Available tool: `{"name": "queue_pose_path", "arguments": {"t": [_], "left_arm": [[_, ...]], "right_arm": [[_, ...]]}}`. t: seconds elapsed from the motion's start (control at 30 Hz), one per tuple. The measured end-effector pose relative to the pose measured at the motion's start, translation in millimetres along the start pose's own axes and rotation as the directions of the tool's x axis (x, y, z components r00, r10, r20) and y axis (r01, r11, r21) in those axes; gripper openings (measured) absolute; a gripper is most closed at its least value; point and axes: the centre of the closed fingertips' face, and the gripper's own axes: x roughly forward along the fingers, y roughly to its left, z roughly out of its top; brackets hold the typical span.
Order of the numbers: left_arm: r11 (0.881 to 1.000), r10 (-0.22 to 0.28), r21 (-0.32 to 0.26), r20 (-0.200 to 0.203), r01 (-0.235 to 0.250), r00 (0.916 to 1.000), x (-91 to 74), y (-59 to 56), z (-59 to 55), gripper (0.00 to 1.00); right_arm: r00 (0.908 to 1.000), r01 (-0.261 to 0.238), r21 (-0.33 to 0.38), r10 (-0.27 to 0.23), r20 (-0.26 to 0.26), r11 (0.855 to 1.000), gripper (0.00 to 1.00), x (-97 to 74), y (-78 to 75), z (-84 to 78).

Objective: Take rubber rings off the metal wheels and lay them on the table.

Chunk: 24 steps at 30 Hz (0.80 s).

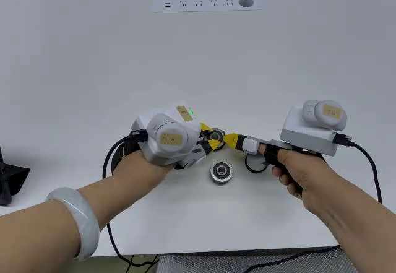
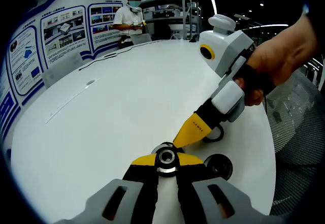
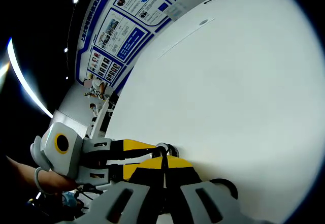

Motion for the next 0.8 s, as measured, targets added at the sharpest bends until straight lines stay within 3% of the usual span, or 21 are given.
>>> {"name": "queue_pose_path", "arguments": {"t": [0.43, 0.57, 0.8], "left_arm": [[1.000, -0.001, 0.003, -0.002, 0.001, 1.0000, 0.4, 0.1, -0.3, 0.13], [1.000, 0.000, 0.004, -0.002, 0.000, 1.0000, 0.5, 0.2, -0.5, 0.13], [1.000, -0.006, 0.012, -0.008, 0.006, 1.0000, 0.0, -0.2, -0.6, 0.13]], "right_arm": [[0.9996, -0.028, -0.012, 0.028, -0.002, 1.000, 0.02, 0.6, 11.8, 1.7], [0.9978, -0.066, 0.003, 0.066, 0.012, 0.998, 0.02, -2.9, 21.7, 4.3], [0.9989, -0.045, -0.006, 0.045, 0.017, 0.999, 0.02, -3.3, 18.7, 4.8]]}}
